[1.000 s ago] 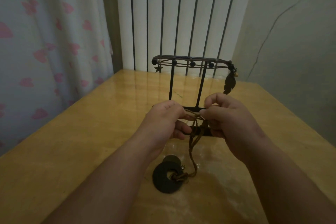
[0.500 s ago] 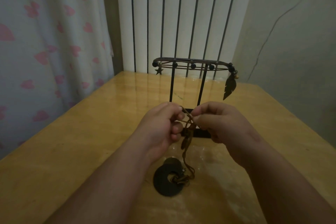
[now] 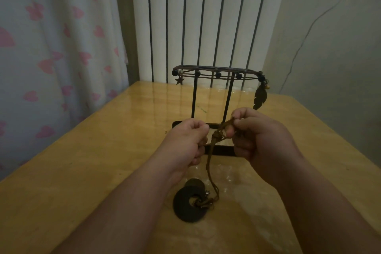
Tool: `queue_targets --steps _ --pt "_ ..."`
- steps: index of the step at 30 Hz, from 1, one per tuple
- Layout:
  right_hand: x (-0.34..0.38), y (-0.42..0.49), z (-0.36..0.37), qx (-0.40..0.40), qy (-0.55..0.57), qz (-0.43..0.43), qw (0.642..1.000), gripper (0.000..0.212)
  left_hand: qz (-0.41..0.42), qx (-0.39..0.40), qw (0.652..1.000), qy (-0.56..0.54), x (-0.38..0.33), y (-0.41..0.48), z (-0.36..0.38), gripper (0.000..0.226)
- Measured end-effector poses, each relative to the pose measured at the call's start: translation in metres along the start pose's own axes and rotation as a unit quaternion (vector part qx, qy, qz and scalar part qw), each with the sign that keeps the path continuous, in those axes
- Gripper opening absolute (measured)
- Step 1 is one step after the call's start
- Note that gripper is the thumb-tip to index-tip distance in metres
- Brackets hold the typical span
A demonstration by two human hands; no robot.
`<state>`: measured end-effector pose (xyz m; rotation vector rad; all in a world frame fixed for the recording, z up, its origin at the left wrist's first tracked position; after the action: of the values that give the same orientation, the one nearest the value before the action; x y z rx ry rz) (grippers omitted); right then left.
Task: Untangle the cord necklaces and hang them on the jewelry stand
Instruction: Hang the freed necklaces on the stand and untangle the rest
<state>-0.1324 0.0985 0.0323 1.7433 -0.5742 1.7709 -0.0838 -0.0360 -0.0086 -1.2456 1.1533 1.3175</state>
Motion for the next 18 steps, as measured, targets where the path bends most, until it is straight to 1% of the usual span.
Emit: queue_targets --steps 2,4,6,8,9,12,15,18 --pt "0.000 0.001 -0.002 -0.001 0.030 -0.008 1.000 0.017 -0.010 -0.014 1.000 0.024 0.003 0.000 -0.001 0.016" --pt "0.000 0.001 -0.003 0.006 0.033 -0.016 0.999 0.013 -0.016 -0.019 1.000 0.015 0.004 0.000 -0.001 0.015" --pt "0.002 0.000 -0.004 0.009 -0.016 -0.018 1.000 0.016 -0.021 -0.007 0.999 -0.030 0.006 0.000 0.002 0.013" --pt "0.003 -0.001 -0.004 -0.009 -0.102 -0.013 0.995 0.014 -0.025 0.014 0.995 -0.095 0.007 -0.001 0.007 0.012" --pt "0.003 -0.002 -0.005 -0.021 -0.126 -0.010 0.992 0.013 -0.023 0.026 0.991 -0.129 0.006 -0.001 0.009 0.012" --pt "0.003 -0.003 -0.006 -0.042 -0.145 -0.013 0.988 0.009 -0.011 0.045 0.980 -0.196 0.003 -0.002 0.011 0.011" --pt "0.004 -0.004 -0.006 -0.059 -0.172 -0.015 0.983 0.010 -0.001 0.036 0.977 -0.212 0.002 -0.002 0.008 0.009" --pt "0.004 -0.002 -0.004 -0.067 -0.214 -0.011 0.974 0.009 0.011 0.004 0.984 -0.178 0.003 -0.001 0.003 0.009"
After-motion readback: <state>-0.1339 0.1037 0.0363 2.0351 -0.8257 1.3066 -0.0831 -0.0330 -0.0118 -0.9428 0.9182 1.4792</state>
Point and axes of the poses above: each hand's wrist, its own y-axis towards the middle knuckle, its own z-axis out of the palm, x = y × z, the point moved 6 cm from there along y, towards the middle knuckle, and after that the axes turned 14 degrees about x, right-handed, at the moved point
